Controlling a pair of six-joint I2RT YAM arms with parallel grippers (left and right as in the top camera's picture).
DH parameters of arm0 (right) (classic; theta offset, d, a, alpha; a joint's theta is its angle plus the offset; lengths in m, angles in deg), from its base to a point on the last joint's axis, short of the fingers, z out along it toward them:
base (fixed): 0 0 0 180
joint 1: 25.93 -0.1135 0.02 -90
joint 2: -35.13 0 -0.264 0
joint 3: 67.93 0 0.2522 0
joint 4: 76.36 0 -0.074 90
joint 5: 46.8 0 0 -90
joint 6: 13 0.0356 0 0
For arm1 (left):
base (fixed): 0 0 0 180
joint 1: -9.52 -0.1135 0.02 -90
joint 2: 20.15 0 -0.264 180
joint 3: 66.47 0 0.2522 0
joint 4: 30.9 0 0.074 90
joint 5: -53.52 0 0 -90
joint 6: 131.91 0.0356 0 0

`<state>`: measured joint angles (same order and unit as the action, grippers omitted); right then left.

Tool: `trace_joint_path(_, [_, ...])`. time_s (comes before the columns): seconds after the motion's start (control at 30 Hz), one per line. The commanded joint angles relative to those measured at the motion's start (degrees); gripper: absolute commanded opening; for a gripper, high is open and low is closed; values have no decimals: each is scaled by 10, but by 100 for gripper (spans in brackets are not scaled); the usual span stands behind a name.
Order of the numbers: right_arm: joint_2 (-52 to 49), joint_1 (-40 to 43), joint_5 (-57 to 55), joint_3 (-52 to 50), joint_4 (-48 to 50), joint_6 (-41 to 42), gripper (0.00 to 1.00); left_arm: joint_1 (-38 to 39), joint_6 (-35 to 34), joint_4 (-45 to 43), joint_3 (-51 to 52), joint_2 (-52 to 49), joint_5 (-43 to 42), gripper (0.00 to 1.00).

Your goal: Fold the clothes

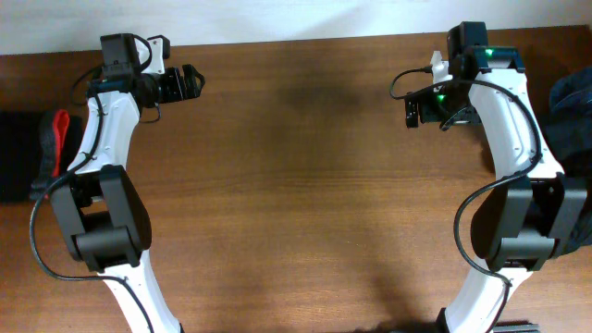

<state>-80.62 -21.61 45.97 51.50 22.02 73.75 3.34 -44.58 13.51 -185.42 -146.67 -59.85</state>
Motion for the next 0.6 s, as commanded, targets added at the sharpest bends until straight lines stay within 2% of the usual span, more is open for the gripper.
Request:
trace_joint_path(0.0, [9,-1,-7,-3,0,0,99,0,-3,0,5,29,5,99])
trace_joint_path(0.3, [9,-1,-7,-3,0,1,99,0,-3,0,5,29,5,99])
trace_joint_path(0.57, [66,-1,-7,-3,0,1,98,0,-4,0,5,29,5,99])
